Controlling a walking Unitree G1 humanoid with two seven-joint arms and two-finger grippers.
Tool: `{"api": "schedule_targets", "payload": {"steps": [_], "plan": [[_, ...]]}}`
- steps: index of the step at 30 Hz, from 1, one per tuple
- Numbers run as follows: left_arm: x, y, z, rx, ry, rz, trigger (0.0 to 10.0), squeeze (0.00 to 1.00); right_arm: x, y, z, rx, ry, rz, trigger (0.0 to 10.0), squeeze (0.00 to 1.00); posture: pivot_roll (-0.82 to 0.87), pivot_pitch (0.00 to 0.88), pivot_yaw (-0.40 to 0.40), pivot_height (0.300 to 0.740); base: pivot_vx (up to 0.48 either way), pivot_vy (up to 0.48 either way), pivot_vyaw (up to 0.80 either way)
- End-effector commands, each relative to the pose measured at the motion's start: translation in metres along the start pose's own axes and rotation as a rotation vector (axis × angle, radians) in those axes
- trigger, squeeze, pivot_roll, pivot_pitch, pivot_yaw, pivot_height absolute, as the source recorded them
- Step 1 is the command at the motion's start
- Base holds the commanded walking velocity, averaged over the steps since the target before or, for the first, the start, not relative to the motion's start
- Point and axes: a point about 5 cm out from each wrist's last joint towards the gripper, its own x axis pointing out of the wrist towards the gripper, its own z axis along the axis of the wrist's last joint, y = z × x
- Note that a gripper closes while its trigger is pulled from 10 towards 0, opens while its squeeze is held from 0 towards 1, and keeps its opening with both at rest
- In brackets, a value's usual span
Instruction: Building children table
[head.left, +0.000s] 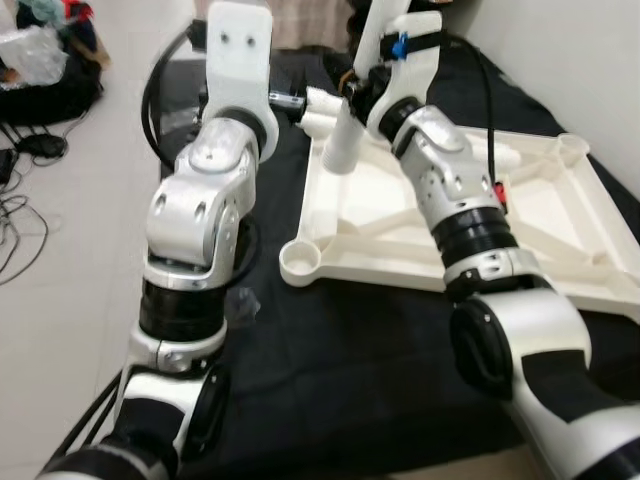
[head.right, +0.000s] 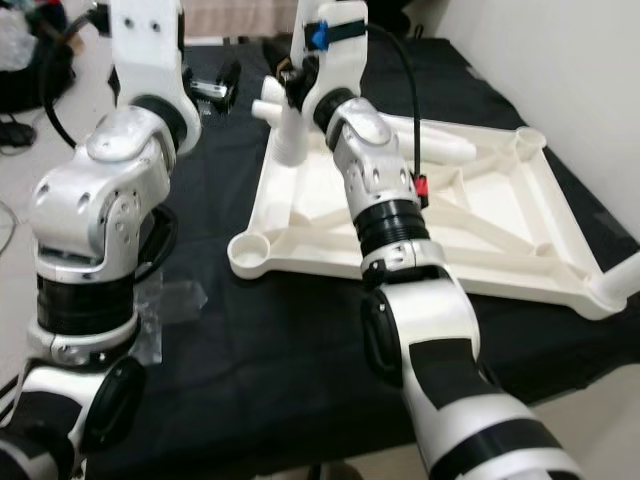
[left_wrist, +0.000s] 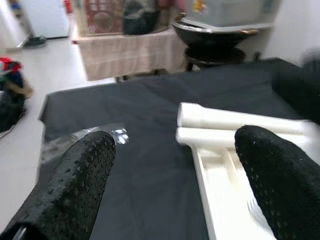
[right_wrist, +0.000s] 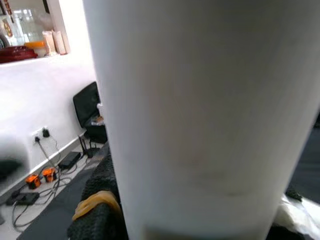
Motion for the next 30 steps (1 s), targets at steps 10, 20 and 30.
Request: {"api": "schedule_targets", "payload": {"steps": [10,20,30], "plan": [[0.015,-0.008,0.043,-0.044,-0.039,0.026,10.0,0.00,-0.004,-0.011,0.001,-0.020,0.007,-0.038,10.0,0.00,0.11,0.299,-0.087,0.740,0.000,0.000,0.00],[0.018,-0.015,0.053,-0.126,-0.043,0.009,10.0,0.00,-0.004,-0.014,0.007,-0.044,-0.001,-0.056,10.0,0.00,0.11,0.316,-0.081,0.740,0.000,0.000,0.00],[0.018,-0.010,0.041,-0.140,-0.049,0.004,10.0,0.00,-0.003,-0.008,0.011,-0.038,-0.014,-0.020,10.0,0.00,0.11,0.313,-0.077,0.740,0.000,0.000,0.00]]}}
